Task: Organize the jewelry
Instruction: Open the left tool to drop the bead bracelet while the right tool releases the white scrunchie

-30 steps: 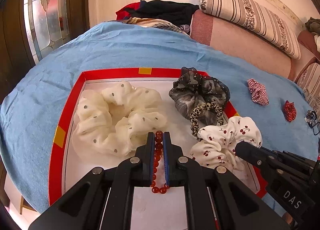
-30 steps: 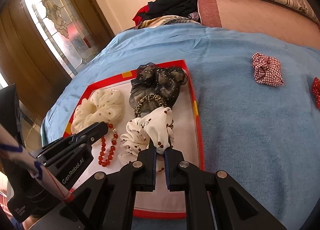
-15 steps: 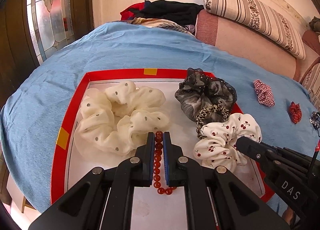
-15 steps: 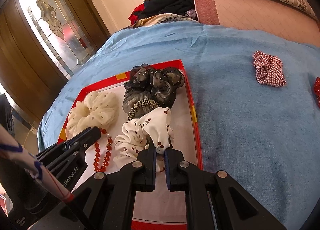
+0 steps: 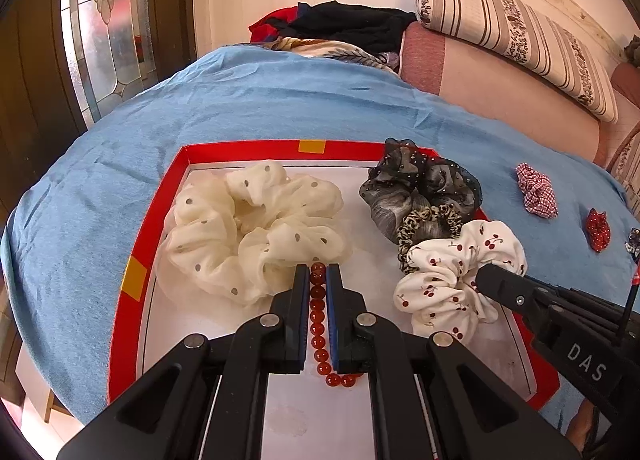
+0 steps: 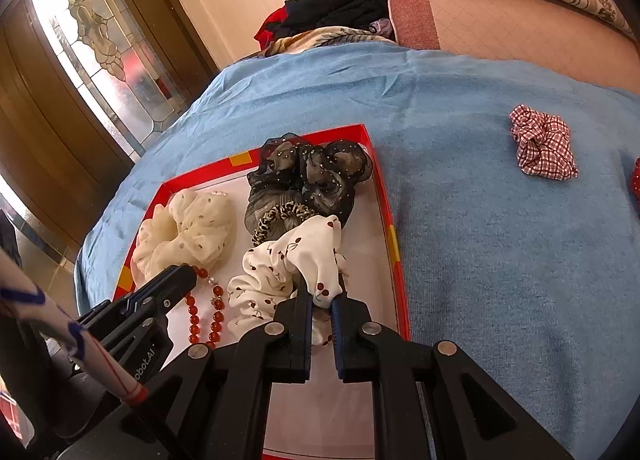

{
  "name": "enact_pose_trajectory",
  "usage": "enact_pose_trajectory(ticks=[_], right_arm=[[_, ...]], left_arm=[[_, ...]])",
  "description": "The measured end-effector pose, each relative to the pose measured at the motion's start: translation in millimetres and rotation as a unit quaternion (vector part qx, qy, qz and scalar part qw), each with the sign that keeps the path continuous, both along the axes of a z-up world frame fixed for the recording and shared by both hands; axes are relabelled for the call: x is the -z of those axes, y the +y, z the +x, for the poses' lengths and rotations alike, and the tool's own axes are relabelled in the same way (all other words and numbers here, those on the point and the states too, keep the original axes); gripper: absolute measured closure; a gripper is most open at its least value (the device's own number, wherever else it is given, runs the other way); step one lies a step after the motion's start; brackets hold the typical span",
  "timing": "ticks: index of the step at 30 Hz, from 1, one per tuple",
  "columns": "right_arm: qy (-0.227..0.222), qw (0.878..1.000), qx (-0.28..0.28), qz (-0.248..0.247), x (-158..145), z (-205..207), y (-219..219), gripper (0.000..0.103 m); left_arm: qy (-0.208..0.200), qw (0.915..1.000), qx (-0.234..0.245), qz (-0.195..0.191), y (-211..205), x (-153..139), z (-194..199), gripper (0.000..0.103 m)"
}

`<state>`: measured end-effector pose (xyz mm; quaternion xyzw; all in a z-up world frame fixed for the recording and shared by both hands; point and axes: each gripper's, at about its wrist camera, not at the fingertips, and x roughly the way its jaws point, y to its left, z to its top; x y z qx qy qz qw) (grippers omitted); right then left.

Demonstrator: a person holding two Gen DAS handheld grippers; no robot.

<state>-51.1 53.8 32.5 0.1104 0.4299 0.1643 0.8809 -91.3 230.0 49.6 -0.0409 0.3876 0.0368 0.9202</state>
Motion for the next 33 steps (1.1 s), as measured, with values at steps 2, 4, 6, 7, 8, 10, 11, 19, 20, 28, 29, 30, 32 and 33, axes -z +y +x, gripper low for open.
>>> enact_pose_trajectory(ticks=[2,4,6,7,8,10,11,19,20,28,29,30,32,33], right_arm=[[0.001,1.000,-0.001,0.002,-0.1,-0.4,-0.3,0.091],[0.005,1.000,-0.002,0.007,-0.1,-0.1,-1.5,0.087],[0.006,1.000,-0.003,0.008,-0.6,-1.2,-2.1,0.080],[0.006,1.000,-0.005,0.009,-1.5,-1.9,-2.5,0.077],[0.005,1.000,-0.005,0.011,-2.6,-2.7,-2.9,0.072],[0.000,1.000,-0.004,0.012,-5.7,-5.1,-2.7,0.072],[-0.002,1.000,-0.005,0.012,-7.3,-6.0,-2.5,0.072],[-0.020,1.000,-0.001,0.020,-22.4,-13.5,-8.3,0.072],[-0.022,1.000,0.000,0.021,-24.0,-13.7,-9.0,0.072],[-0.030,0.999,0.012,0.032,-34.4,-17.8,-25.9,0.072],[-0.030,0.999,0.014,0.033,-35.9,-19.4,-29.3,0.072],[-0.031,0.999,0.015,0.034,-37.7,-20.7,-33.6,0.072],[-0.036,0.998,0.024,0.035,-42.3,-24.9,-46.6,0.072],[-0.039,0.998,0.030,0.036,-44.4,-26.7,-53.7,0.072]], left_arm=[[0.001,1.0000,-0.002,0.000,0.8,0.4,0.0,0.096],[0.000,1.0000,-0.003,0.000,1.0,0.0,-0.1,0.095],[0.000,1.0000,-0.006,0.003,1.7,-0.3,0.1,0.085],[-0.002,1.0000,-0.008,0.002,2.8,-1.1,-0.2,0.080],[-0.005,0.9999,-0.010,0.002,3.6,-2.1,-1.1,0.072],[-0.012,0.9998,-0.015,0.004,5.3,-4.4,-2.8,0.070],[-0.013,0.9998,-0.016,0.004,5.8,-4.8,-3.0,0.070],[-0.018,0.9996,-0.021,0.005,6.8,-5.7,-3.7,0.069],[-0.019,0.9996,-0.022,0.006,6.4,-6.1,-4.2,0.069],[-0.036,0.9990,-0.026,0.003,8.5,-12.1,-10.2,0.062],[-0.041,0.9988,-0.026,0.000,8.6,-13.9,-11.7,0.062],[-0.045,0.9987,-0.025,-0.001,8.2,-15.6,-12.6,0.062],[-0.053,0.9984,-0.022,0.001,5.2,-19.2,-13.8,0.062],[-0.058,0.9981,-0.020,0.001,3.4,-21.0,-14.6,0.062]])
